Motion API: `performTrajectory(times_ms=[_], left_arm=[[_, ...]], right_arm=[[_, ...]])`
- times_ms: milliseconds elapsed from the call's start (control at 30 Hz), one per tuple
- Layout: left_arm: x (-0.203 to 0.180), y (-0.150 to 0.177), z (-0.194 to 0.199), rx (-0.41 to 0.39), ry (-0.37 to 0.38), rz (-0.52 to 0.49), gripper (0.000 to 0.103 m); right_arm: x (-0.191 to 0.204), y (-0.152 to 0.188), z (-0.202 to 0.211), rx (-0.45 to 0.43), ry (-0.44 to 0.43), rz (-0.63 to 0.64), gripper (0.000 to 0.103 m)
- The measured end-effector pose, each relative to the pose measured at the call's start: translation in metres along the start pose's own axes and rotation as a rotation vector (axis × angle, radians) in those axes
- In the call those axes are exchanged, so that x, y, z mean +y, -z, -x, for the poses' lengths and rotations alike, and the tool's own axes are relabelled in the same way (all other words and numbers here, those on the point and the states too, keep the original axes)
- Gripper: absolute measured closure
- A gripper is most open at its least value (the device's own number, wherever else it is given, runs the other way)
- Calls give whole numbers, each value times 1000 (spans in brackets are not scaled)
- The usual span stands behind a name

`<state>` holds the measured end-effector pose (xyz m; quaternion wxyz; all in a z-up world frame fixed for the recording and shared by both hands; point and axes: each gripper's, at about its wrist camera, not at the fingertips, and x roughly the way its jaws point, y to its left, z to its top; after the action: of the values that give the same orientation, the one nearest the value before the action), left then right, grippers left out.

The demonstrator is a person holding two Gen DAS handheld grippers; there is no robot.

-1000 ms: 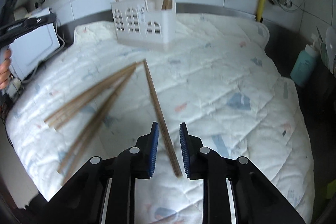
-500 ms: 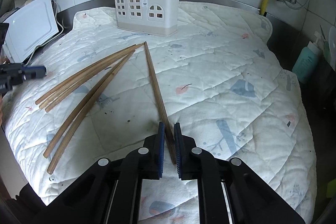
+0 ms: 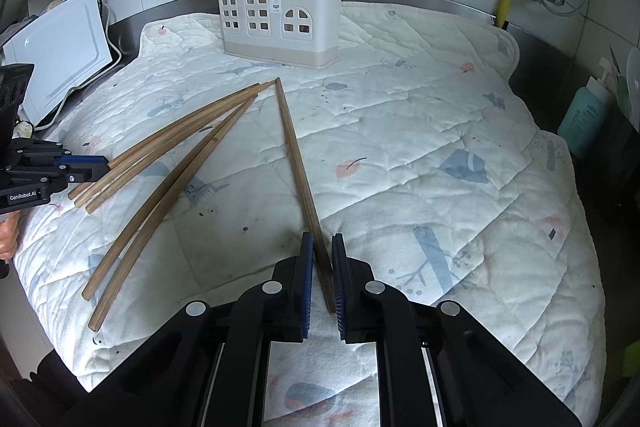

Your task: Organize utensils

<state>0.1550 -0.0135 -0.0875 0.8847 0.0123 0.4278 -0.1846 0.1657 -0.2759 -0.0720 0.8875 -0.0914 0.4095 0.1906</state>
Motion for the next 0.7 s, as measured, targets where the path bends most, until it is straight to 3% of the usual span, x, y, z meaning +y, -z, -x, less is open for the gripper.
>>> performTrajectory(times_ms=[433, 700], left_arm=[[-6, -2, -5, -29, -21, -13, 97], [0, -4, 6, -64, -10, 17, 98]], right_arm=[[1, 0, -3, -10, 1, -12, 93], [8, -7, 22, -77, -3, -10, 96]])
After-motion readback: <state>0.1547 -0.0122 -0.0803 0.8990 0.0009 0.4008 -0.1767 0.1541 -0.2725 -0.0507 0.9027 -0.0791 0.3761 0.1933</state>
